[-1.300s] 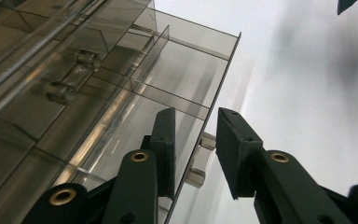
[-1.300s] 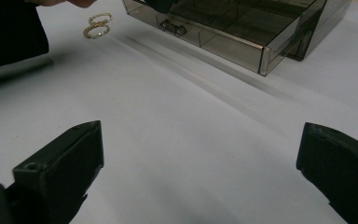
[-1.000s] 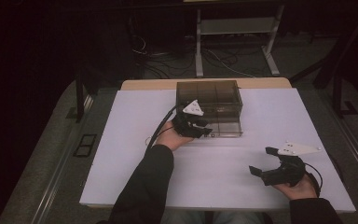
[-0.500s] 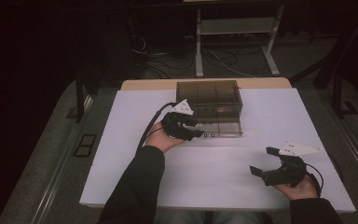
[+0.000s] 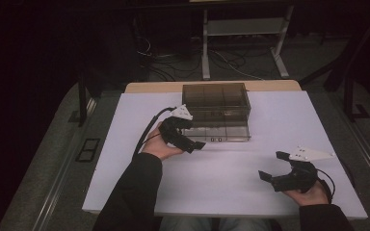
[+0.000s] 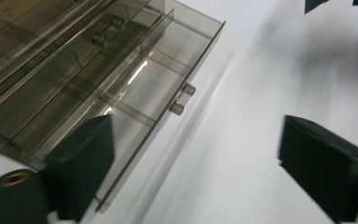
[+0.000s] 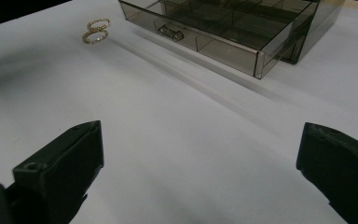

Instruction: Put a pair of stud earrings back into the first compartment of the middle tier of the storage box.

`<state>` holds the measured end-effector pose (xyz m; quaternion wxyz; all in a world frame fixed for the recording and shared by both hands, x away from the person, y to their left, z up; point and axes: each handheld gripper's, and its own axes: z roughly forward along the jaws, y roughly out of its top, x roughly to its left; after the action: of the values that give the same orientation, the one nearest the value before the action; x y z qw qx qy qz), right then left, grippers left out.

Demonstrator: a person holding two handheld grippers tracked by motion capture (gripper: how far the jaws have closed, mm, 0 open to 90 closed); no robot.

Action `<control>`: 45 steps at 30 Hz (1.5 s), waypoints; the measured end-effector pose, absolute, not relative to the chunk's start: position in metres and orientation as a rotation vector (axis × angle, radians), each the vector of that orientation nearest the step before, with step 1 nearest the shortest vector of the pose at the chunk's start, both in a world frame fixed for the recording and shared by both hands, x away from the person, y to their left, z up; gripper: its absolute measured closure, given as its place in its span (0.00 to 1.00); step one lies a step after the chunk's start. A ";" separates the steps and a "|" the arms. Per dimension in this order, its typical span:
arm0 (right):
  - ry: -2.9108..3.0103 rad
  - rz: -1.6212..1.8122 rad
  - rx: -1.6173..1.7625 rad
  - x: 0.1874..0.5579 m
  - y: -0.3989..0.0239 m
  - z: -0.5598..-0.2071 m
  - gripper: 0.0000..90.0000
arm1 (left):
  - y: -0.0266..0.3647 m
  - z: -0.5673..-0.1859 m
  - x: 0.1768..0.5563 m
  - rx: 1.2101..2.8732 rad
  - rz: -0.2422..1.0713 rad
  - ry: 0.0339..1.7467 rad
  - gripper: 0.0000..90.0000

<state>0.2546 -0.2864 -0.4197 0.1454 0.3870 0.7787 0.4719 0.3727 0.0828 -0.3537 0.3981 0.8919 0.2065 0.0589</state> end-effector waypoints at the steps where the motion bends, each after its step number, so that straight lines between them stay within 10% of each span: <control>1: 2.242 1.361 1.114 0.255 -0.287 -0.420 0.00 | 0.085 -0.353 0.372 2.253 0.152 0.546 0.02; 45: 2.246 1.348 1.089 0.254 -0.285 -0.419 0.00 | 0.153 -0.379 0.356 2.281 0.234 0.658 0.07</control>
<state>0.2537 -0.2849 -0.4188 0.1519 0.3794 0.7826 0.4696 0.3562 0.1527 -0.3790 0.3690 0.8887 0.2564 0.0910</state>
